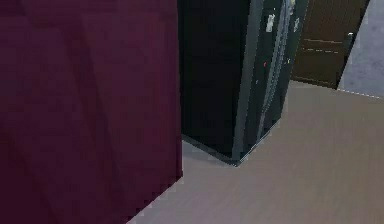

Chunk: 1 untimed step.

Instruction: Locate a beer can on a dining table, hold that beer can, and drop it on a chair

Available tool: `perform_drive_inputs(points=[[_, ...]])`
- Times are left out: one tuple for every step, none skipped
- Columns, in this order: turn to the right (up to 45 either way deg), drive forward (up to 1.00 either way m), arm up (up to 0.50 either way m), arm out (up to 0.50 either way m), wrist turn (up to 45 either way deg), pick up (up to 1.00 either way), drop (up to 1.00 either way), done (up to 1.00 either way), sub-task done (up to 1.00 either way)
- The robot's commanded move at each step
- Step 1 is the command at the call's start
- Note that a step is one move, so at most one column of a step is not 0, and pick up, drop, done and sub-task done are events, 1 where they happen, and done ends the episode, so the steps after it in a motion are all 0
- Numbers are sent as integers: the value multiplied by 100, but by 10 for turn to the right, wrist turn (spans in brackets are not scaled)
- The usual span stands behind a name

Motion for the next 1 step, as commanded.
perform_drive_inputs(points=[[450, 0, 0, 0, 0, 0, 0, 0, 0]])
